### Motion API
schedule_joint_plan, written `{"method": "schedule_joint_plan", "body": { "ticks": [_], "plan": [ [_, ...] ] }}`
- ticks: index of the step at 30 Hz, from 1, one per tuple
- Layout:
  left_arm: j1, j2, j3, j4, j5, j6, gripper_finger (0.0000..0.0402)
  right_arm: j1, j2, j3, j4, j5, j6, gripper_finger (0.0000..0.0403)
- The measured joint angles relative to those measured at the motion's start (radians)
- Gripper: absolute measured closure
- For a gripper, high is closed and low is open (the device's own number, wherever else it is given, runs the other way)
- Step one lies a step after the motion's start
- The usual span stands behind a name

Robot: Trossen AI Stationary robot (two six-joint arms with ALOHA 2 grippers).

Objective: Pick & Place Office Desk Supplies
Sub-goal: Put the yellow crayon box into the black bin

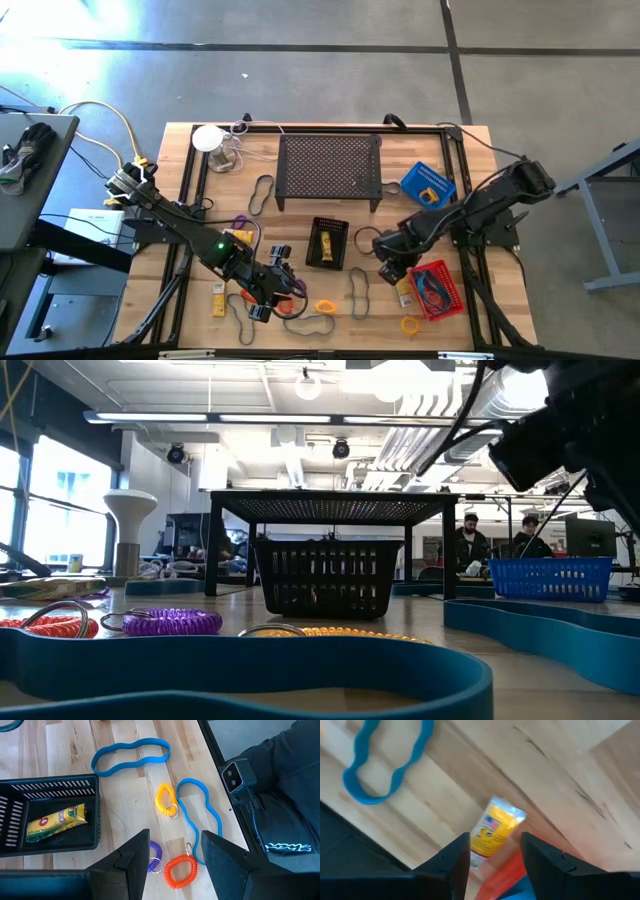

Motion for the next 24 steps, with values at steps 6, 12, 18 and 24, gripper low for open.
{"method": "schedule_joint_plan", "body": {
  "ticks": [6, 12, 18, 24],
  "plan": [
    [0.000, 0.000, 0.000, 0.000, 0.000, 0.000, 0.0228, -0.016, 0.000, 0.000, -0.011, 0.045, -0.010, 0.0241],
    [0.000, 0.000, 0.000, 0.000, 0.000, 0.000, 0.0228, -0.010, 0.000, 0.000, 0.014, 0.110, -0.153, 0.0241],
    [0.000, 0.000, 0.000, 0.000, 0.000, 0.000, 0.0228, 0.018, 0.000, 0.000, 0.033, 0.193, -0.166, 0.0241],
    [0.000, 0.000, 0.000, -0.001, 0.000, 0.000, 0.0228, 0.048, 0.001, 0.000, 0.028, 0.201, -0.104, 0.0241]
  ]
}}
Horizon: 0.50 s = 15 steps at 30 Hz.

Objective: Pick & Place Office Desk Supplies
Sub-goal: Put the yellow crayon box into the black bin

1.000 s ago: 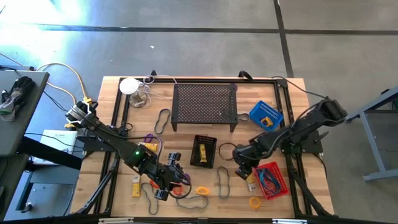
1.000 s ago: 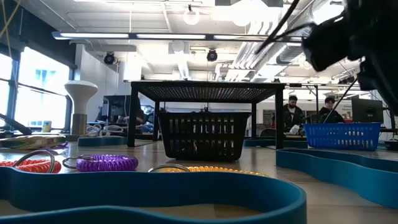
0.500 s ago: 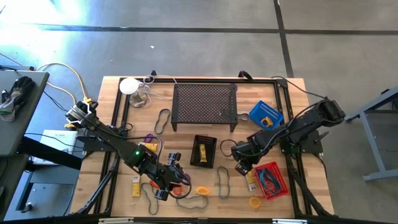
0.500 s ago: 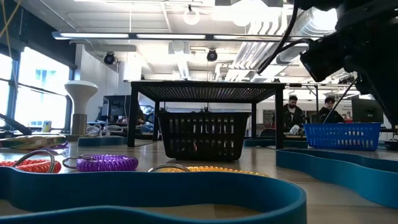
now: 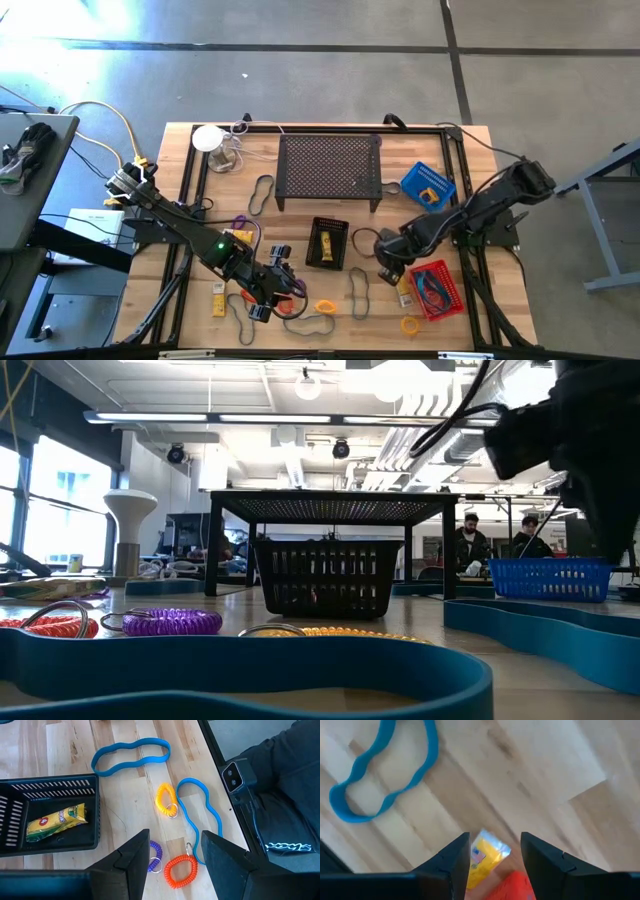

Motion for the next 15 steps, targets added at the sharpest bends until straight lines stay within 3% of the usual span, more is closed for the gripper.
{"method": "schedule_joint_plan", "body": {
  "ticks": [6, 15],
  "plan": [
    [0.000, 0.000, 0.000, 0.000, 0.000, 0.000, 0.0228, 0.011, -0.001, 0.000, 0.008, 0.052, 0.077, 0.0241],
    [0.000, 0.000, 0.000, 0.000, 0.000, 0.000, 0.0228, 0.011, -0.001, 0.000, -0.008, 0.034, 0.102, 0.0241]
  ]
}}
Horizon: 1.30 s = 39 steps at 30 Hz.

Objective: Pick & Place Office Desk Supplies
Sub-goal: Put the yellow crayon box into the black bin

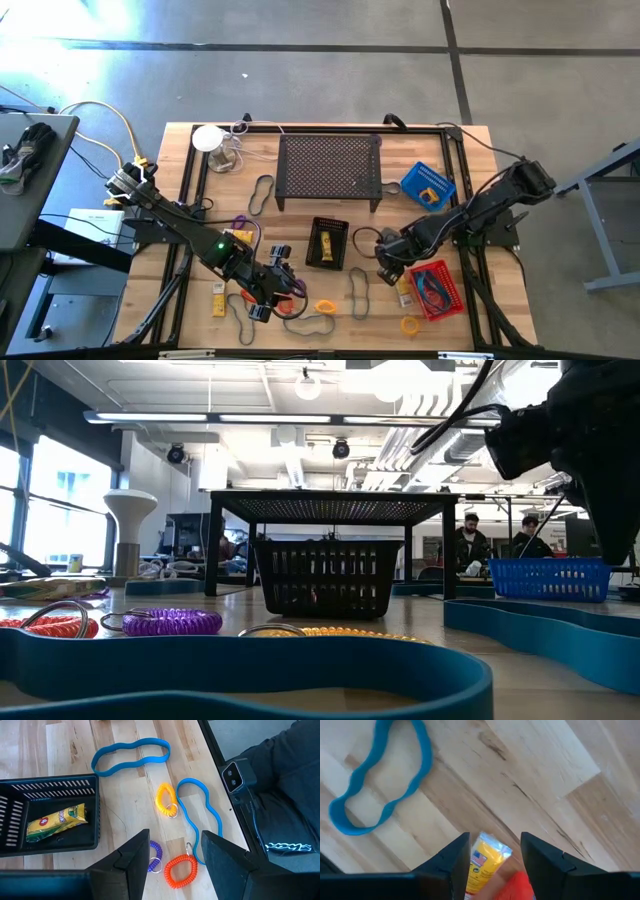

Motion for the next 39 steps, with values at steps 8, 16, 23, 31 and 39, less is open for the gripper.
{"method": "schedule_joint_plan", "body": {
  "ticks": [8, 16, 23, 31, 39],
  "plan": [
    [0.000, 0.000, 0.000, -0.002, 0.000, 0.000, 0.0228, 0.014, 0.005, 0.000, 0.007, -0.017, -0.020, 0.0220],
    [0.000, 0.000, 0.000, -0.002, 0.000, 0.000, 0.0228, 0.054, 0.005, 0.000, 0.015, -0.043, 0.007, 0.0117],
    [0.000, 0.000, 0.000, -0.002, 0.000, 0.000, 0.0228, 0.068, 0.005, 0.000, 0.014, -0.025, 0.043, 0.0065],
    [0.000, 0.000, 0.000, -0.003, 0.000, -0.002, 0.0228, 0.093, 0.017, 0.001, 0.025, -0.030, 0.019, 0.0062],
    [0.000, 0.000, 0.000, -0.003, 0.000, -0.002, 0.0228, 0.112, 0.017, 0.001, 0.062, 0.008, -0.156, 0.0062]
  ]
}}
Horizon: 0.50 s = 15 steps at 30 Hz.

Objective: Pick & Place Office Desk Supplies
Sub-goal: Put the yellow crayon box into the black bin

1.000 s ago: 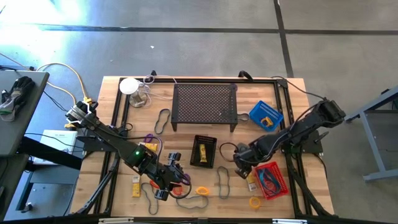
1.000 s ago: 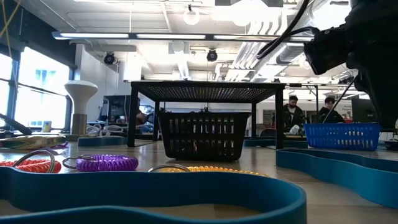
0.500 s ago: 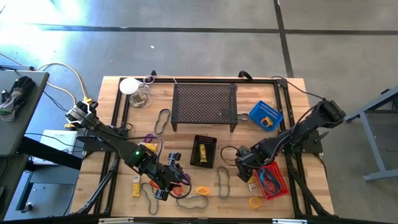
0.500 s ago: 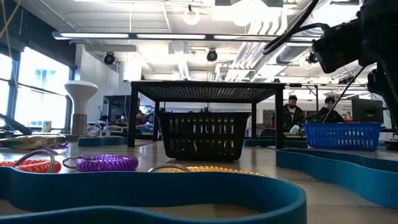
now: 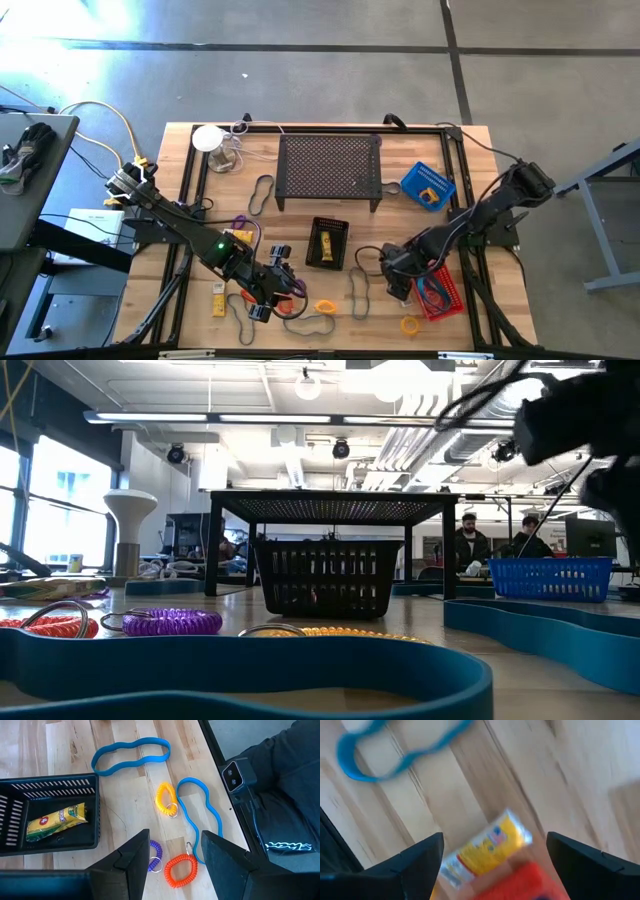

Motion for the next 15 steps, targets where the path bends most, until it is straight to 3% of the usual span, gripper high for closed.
{"method": "schedule_joint_plan", "body": {
  "ticks": [8, 15],
  "plan": [
    [0.000, 0.000, 0.000, 0.000, 0.000, -0.001, 0.0228, -0.016, 0.000, 0.000, 0.138, -0.031, -0.052, 0.0063],
    [0.000, 0.000, 0.000, 0.000, 0.000, -0.003, 0.0228, 0.018, 0.000, 0.000, 0.140, -0.052, 0.045, 0.0063]
  ]
}}
